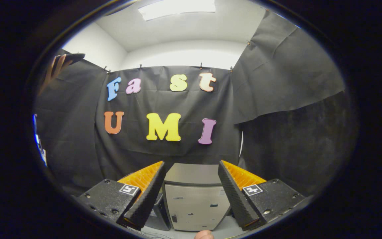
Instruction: Put the clothes into the washing machine and then close the washing machine lid.
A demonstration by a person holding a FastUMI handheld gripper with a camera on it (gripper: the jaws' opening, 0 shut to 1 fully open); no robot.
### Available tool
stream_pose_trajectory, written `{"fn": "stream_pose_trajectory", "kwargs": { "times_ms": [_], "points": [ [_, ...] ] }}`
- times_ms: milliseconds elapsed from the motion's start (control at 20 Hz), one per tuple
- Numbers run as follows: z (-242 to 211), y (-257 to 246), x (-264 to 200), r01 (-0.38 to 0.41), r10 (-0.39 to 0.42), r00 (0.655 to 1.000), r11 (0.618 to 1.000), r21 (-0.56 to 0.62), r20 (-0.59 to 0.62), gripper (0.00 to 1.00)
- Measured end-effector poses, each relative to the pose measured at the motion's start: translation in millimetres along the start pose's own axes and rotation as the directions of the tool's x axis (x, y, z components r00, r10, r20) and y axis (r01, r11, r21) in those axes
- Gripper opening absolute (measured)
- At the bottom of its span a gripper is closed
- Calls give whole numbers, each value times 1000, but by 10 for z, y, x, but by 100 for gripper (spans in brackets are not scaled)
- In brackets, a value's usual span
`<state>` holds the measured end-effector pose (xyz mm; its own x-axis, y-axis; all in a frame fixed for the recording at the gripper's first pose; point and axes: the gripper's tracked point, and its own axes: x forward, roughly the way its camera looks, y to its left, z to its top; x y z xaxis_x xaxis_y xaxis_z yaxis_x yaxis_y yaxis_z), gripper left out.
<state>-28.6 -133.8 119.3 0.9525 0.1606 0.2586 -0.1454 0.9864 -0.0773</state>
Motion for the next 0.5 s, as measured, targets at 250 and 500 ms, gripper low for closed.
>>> {"fn": "stream_pose_trajectory", "kwargs": {
  "times_ms": [250,500],
  "points": [
    [-60,8,35,-3,3,1000,1000,-5,-14,98],
    [-92,13,52,-4,4,1000,1000,-4,-22,98]
  ]
}}
